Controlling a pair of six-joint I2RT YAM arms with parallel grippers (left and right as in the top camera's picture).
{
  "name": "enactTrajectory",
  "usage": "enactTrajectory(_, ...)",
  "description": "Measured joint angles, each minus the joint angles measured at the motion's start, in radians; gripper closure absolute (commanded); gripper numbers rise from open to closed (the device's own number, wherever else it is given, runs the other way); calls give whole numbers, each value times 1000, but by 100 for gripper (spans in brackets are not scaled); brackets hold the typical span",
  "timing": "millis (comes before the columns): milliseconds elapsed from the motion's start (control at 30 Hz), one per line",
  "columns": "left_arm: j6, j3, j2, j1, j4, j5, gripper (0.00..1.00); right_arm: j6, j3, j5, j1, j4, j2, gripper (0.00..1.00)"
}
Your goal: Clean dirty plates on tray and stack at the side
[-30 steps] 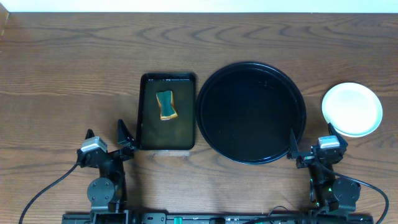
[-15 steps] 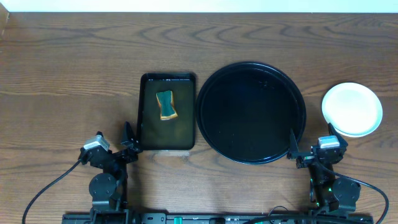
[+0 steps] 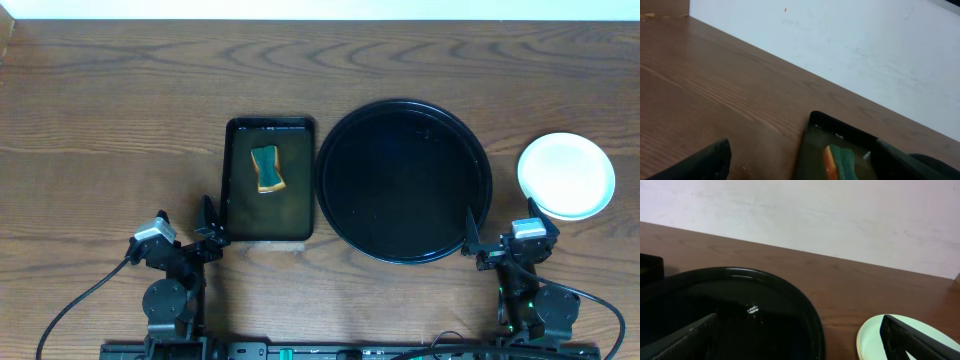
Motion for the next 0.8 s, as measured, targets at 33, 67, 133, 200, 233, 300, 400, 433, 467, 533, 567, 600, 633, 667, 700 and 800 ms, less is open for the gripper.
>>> enactTrajectory(33, 0, 0, 0, 0, 0, 0, 11, 0, 0, 0, 0, 0, 0, 1)
enactTrajectory(67, 0, 0, 0, 0, 0, 0, 10, 0, 0, 0, 0, 0, 0, 1)
enactTrajectory(133, 0, 0, 0, 0, 0, 2, 10, 0, 0, 0, 0, 0, 0, 1)
enactTrajectory(200, 0, 0, 0, 0, -1, 4, 11, 0, 0, 0, 0, 0, 0, 1)
enactTrajectory(233, 0, 0, 0, 0, -1, 5, 10, 0, 0, 0, 0, 0, 0, 1)
enactTrajectory(300, 0, 0, 0, 0, -2, 7, 10, 0, 0, 0, 0, 0, 0, 1)
enactTrajectory(400, 0, 0, 0, 0, -2, 7, 10, 0, 0, 0, 0, 0, 0, 1)
enactTrajectory(433, 0, 0, 0, 0, -2, 7, 10, 0, 0, 0, 0, 0, 0, 1)
enactTrajectory(467, 0, 0, 0, 0, -2, 8, 11, 0, 0, 0, 0, 0, 0, 1)
enactTrajectory(533, 0, 0, 0, 0, -2, 8, 10, 0, 0, 0, 0, 0, 0, 1)
enactTrajectory(567, 0, 0, 0, 0, -2, 8, 11, 0, 0, 0, 0, 0, 0, 1)
enactTrajectory(600, 0, 0, 0, 0, -2, 8, 10, 0, 0, 0, 0, 0, 0, 1)
enactTrajectory(633, 0, 0, 0, 0, -2, 8, 10, 0, 0, 0, 0, 0, 0, 1)
enactTrajectory(667, 0, 0, 0, 0, -2, 8, 10, 0, 0, 0, 0, 0, 0, 1)
enactTrajectory(700, 0, 0, 0, 0, -2, 8, 11, 0, 0, 0, 0, 0, 0, 1)
enactTrajectory(800, 0, 0, 0, 0, -2, 11, 10, 0, 0, 0, 0, 0, 0, 1)
